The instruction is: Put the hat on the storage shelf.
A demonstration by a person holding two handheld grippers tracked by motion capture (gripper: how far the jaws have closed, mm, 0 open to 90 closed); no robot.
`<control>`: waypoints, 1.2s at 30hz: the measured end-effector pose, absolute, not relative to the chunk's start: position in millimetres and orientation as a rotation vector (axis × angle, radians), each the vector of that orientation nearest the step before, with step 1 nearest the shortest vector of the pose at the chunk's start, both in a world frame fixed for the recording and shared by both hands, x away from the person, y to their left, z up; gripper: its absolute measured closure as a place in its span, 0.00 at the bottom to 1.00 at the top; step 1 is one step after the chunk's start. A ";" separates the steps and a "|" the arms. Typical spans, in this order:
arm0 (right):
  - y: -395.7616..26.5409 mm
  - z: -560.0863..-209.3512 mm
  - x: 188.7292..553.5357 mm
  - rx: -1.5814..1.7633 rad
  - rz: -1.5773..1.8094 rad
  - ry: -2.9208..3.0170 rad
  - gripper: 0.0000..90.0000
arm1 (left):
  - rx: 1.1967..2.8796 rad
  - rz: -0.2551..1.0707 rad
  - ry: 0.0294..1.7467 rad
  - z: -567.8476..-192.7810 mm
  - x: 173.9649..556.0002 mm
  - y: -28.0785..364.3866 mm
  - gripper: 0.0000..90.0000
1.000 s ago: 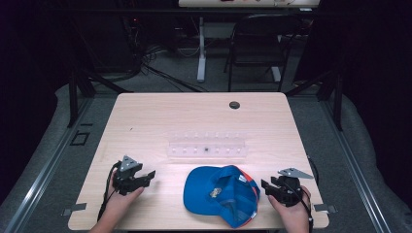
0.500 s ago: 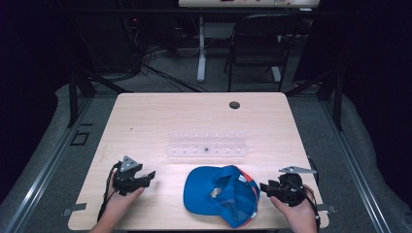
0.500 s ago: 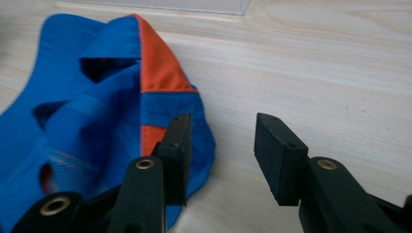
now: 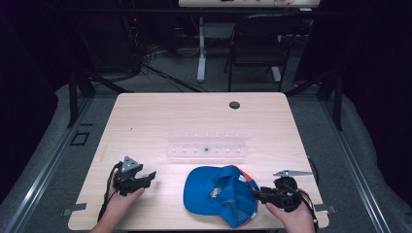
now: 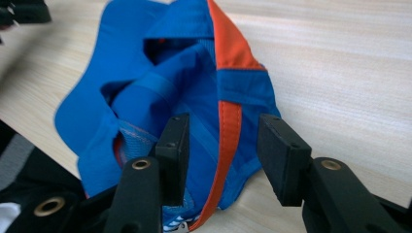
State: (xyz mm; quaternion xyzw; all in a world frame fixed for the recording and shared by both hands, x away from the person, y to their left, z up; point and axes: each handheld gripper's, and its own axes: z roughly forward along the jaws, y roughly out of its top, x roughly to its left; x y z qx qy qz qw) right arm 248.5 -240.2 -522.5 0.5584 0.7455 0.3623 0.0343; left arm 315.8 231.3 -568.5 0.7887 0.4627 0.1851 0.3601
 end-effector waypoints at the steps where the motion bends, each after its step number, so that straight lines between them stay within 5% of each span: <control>1: -238.5 -524.4 248.6 1.717 1.099 2.290 0.63 | 2.033 0.477 1.192 -568.5 315.8 231.3 0.43; 8: -232.1 -530.8 254.9 1.708 1.046 2.247 0.89 | 2.032 0.477 1.191 -568.7 315.8 231.0 0.43; 13: -232.4 -527.8 262.8 1.699 1.041 2.212 0.96 | 2.035 0.477 1.188 -568.8 316.1 231.1 0.43; 36: -255.7 -515.9 303.6 1.776 1.000 2.184 0.97 | 2.042 0.469 1.190 -569.7 316.6 230.4 0.43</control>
